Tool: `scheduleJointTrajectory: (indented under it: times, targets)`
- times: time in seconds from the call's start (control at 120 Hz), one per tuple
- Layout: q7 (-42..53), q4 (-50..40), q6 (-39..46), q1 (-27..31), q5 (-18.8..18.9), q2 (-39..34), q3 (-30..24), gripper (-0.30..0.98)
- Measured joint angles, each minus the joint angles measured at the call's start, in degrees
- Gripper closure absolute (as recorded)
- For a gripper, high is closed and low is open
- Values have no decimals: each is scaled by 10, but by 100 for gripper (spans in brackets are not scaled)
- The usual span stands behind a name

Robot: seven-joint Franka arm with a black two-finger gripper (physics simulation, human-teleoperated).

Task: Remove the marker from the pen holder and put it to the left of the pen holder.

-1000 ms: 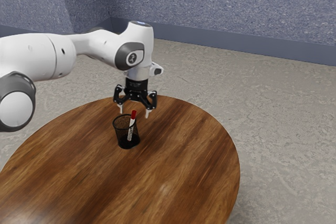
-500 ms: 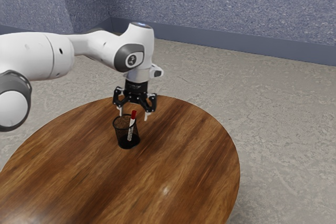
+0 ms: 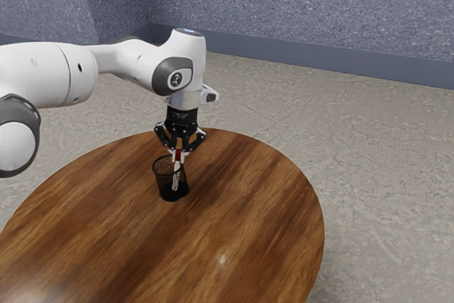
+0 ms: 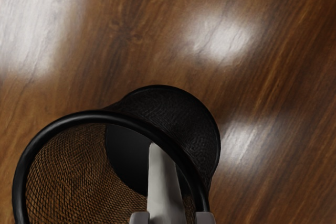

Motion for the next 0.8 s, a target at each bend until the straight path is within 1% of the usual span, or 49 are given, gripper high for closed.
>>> scheduleJointTrajectory:
  times: [0.192,0.317,0.383,0.433,0.492,0.575,0.683,0.8]
  targets:
    - [-1,-14,-8,13,3,-51,8,75]
    - [-2,-32,-20,31,6,-120,12,76]
    - [-3,-46,-29,50,11,-156,12,76]
    - [-4,-60,-33,65,14,-170,11,76]
    - [-4,-81,-32,81,14,-171,10,76]
    - [-5,-108,-20,93,11,-154,6,75]
    - [-7,-143,9,120,3,-142,-21,76]
    - [-8,-165,35,139,-10,-141,-28,75]
